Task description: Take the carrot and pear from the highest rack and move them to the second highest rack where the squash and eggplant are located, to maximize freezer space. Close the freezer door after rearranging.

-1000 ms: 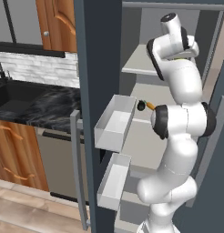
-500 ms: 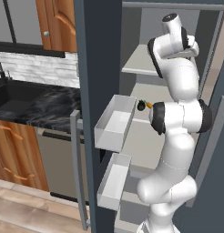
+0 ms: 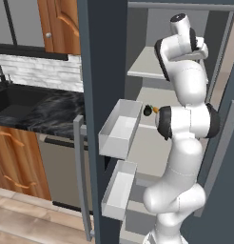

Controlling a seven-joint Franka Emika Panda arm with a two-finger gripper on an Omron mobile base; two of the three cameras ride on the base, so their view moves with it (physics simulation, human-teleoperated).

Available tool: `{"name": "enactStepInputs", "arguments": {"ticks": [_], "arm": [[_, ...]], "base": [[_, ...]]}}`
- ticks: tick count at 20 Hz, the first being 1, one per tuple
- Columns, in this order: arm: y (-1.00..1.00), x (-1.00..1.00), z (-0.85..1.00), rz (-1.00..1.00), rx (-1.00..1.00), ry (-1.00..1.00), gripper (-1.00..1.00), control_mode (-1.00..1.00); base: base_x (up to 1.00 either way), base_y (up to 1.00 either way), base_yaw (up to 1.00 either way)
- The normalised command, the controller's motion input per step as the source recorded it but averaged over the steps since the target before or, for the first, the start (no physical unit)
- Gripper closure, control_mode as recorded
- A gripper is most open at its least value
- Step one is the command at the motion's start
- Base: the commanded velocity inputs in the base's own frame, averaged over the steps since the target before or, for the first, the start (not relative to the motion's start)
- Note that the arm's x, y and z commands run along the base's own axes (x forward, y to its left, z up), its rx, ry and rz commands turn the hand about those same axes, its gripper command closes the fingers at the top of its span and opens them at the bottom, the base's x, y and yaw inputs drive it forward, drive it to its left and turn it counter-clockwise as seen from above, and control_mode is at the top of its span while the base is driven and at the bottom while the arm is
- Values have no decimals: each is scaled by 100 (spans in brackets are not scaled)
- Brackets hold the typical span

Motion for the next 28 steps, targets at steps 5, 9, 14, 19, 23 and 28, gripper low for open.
{"name": "enactStepInputs", "arguments": {"ticks": [5,9,14,19,23,28], "arm": [[37,0,-17,0,0,-4,100,-100],[47,0,-33,0,0,-10,100,-100],[41,-2,-33,0,0,-19,100,-100],[30,-47,-3,0,0,-23,100,-100],[27,-77,0,0,0,-30,100,-100],[22,-95,0,0,0,-19,100,-100]], "base": [[0,0,0],[0,0,0],[0,0,0],[0,0,0],[0,0,0],[0,0,0]]}}
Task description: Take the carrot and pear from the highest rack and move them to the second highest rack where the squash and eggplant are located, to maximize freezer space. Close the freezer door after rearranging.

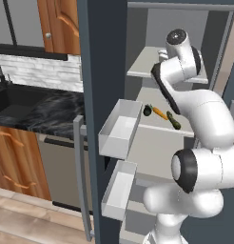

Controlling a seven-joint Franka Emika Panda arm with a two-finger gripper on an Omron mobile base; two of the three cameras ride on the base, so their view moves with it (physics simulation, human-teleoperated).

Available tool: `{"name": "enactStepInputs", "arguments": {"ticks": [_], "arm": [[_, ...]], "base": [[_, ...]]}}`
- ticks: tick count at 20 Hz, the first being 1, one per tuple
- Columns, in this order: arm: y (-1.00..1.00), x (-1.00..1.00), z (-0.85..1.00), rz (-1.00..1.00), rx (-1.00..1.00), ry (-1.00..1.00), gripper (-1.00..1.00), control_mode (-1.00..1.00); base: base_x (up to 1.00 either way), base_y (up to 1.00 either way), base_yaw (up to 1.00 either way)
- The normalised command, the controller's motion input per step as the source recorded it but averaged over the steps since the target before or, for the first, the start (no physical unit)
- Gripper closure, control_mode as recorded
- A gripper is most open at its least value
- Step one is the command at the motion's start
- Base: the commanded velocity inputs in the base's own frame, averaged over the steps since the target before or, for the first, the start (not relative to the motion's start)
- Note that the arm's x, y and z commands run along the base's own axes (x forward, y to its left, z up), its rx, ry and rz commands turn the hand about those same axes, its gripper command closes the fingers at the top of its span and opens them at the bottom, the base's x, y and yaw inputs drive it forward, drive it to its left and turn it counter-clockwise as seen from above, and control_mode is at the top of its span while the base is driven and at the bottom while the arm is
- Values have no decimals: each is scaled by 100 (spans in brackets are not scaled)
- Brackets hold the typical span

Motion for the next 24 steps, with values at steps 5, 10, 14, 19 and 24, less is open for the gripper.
{"name": "enactStepInputs", "arguments": {"ticks": [5,10,14,19,24], "arm": [[24,-100,0,0,1,-6,100,-100],[29,-99,0,3,0,0,100,-100],[29,-86,-6,4,0,0,100,-100],[12,-28,-33,6,0,4,100,-100],[1,4,-45,9,0,22,100,-100]], "base": [[0,0,0],[0,0,0],[0,0,0],[0,0,0],[0,0,0]]}}
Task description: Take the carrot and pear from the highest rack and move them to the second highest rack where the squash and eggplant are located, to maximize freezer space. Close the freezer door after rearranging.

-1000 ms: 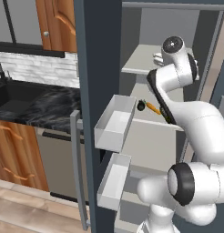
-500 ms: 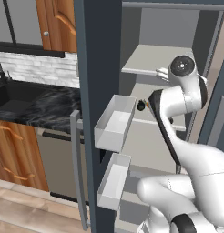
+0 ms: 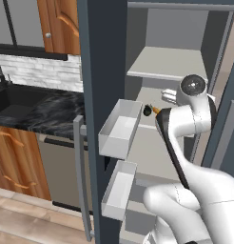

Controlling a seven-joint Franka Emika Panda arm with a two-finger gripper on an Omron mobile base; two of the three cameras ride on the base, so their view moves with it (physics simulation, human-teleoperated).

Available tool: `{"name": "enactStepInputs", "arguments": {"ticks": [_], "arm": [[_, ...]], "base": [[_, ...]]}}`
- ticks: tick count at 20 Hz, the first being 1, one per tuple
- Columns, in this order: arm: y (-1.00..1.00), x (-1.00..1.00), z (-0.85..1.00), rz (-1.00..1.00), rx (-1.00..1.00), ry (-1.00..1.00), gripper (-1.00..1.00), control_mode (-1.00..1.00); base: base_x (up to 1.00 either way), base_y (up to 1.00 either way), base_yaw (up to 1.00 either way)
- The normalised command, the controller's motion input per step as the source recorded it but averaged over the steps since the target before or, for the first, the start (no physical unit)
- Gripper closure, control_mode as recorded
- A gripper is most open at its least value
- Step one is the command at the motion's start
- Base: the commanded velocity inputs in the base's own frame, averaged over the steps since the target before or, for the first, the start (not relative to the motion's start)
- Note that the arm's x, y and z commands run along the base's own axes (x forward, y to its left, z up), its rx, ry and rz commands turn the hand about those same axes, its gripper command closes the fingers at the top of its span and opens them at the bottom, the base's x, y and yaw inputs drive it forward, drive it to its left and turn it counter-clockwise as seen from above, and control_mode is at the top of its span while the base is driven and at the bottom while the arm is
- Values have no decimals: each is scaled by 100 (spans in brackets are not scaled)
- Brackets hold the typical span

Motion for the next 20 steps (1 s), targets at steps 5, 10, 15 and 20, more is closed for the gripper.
{"name": "enactStepInputs", "arguments": {"ticks": [5,10,15,20], "arm": [[1,30,-46,10,0,21,100,-100],[2,56,-45,6,0,6,100,-100],[0,64,-41,4,0,1,100,-100],[0,72,-40,1,0,0,100,-100]], "base": [[0,0,0],[0,0,0],[0,0,0],[0,0,0]]}}
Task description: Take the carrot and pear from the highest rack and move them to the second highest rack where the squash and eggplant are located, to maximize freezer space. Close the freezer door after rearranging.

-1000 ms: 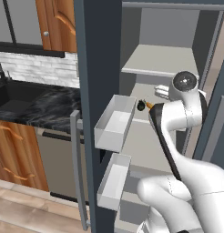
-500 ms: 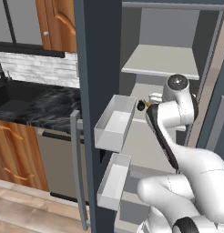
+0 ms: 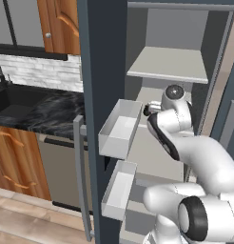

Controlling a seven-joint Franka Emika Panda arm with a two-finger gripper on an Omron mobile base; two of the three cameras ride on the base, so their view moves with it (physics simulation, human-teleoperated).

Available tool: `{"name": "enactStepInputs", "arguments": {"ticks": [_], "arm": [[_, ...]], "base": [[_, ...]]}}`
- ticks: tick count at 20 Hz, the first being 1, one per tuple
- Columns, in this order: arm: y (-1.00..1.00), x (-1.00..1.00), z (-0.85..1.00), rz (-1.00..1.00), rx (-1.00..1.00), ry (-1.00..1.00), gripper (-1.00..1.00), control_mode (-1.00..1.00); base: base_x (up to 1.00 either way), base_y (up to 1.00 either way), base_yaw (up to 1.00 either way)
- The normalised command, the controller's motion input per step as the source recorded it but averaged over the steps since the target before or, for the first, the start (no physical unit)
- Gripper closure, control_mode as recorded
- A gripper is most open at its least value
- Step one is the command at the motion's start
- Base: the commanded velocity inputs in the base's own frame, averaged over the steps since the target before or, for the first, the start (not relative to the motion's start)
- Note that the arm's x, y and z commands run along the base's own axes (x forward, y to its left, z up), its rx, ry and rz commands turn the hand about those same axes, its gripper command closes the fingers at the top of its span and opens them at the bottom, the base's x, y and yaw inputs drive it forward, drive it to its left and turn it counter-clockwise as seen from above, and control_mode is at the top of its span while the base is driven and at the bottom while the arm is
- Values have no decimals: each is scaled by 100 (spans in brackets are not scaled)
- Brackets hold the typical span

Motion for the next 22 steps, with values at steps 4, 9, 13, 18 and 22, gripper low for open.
{"name": "enactStepInputs", "arguments": {"ticks": [4,9,13,18,22], "arm": [[0,79,-30,0,0,4,100,-100],[-2,71,-22,1,5,9,100,-100],[-8,60,-27,7,4,11,100,-100],[-12,43,-36,7,1,2,100,-100],[-15,40,-40,7,0,0,100,-100]], "base": [[0,0,0],[0,0,0],[0,0,0],[0,0,0],[0,0,0]]}}
